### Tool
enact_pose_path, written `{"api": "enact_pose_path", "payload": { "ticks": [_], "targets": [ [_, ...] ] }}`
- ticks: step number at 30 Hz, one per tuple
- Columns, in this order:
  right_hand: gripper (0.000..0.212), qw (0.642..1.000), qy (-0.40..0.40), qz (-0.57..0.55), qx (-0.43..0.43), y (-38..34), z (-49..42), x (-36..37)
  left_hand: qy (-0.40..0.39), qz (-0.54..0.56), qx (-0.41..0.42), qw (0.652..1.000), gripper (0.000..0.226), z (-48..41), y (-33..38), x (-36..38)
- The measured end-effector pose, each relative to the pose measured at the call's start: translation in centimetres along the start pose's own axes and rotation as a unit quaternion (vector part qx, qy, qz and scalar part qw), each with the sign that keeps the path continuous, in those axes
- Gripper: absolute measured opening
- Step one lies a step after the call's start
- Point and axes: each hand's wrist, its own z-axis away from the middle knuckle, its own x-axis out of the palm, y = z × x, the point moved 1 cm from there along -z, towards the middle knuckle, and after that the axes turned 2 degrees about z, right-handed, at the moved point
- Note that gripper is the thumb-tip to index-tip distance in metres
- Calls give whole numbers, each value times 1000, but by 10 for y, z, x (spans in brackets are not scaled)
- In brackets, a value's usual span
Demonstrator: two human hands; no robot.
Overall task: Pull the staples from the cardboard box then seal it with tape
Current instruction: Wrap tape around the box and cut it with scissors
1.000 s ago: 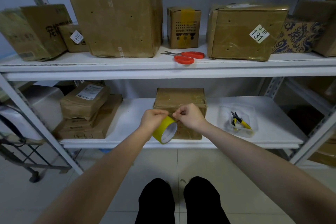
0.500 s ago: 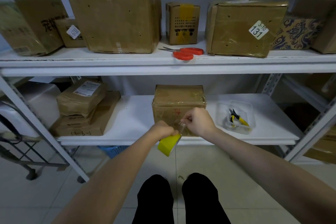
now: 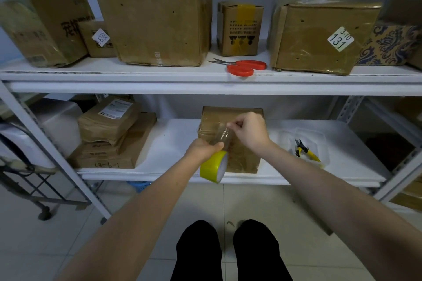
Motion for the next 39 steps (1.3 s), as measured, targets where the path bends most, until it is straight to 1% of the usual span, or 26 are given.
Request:
{"api": "enact_pose_path", "payload": {
  "ticks": [1,2,5,9,11,13,18,23,27,29,30,31,32,33,35,37,39],
  "targets": [
    [15,1000,-4,-4,-5,-2,-7,-1,21,11,19,1000,23,-2,5,-3],
    [14,1000,-11,-3,-9,-4,-14,-2,41,24,34,998,19,-3,10,-6],
    [16,1000,-24,12,-10,-5,-30,-1,75,44,46,995,17,-10,20,-10],
    [19,998,-50,33,-5,-2,-45,8,94,41,19,995,26,-24,26,-11],
    [21,997,-62,45,-5,-1,-51,12,102,43,3,994,24,-29,27,-10],
    [22,996,-72,57,-3,0,-55,18,104,58,-10,993,20,-32,28,-7],
    [24,991,-97,92,-4,7,-63,31,92,87,-27,992,21,-37,25,-1],
    [23,986,-114,118,-10,7,-68,39,93,105,-30,990,10,-41,19,1],
    [25,976,-133,170,-30,5,-72,37,83,121,-39,988,19,-40,18,2],
    [26,971,-135,193,-41,2,-72,36,102,77,-38,991,38,-38,18,0],
    [27,969,-136,198,-46,1,-71,36,121,35,-35,991,47,-35,18,-1],
    [27,968,-139,202,-48,-1,-71,35,144,-9,-18,989,51,-32,19,-3],
    [27,967,-141,204,-50,-2,-70,35,156,-51,17,986,49,-29,20,-4],
    [26,967,-142,207,-50,-4,-70,35,149,-94,63,982,43,-28,22,-4],
    [25,964,-145,218,-50,-7,-69,34,102,-193,128,968,32,-28,26,-3],
    [26,962,-139,230,-54,-8,-67,36,67,-245,134,958,32,-30,28,-4],
    [31,963,-124,235,-48,-11,-64,38,54,-256,124,957,33,-31,31,-5]
  ]
}}
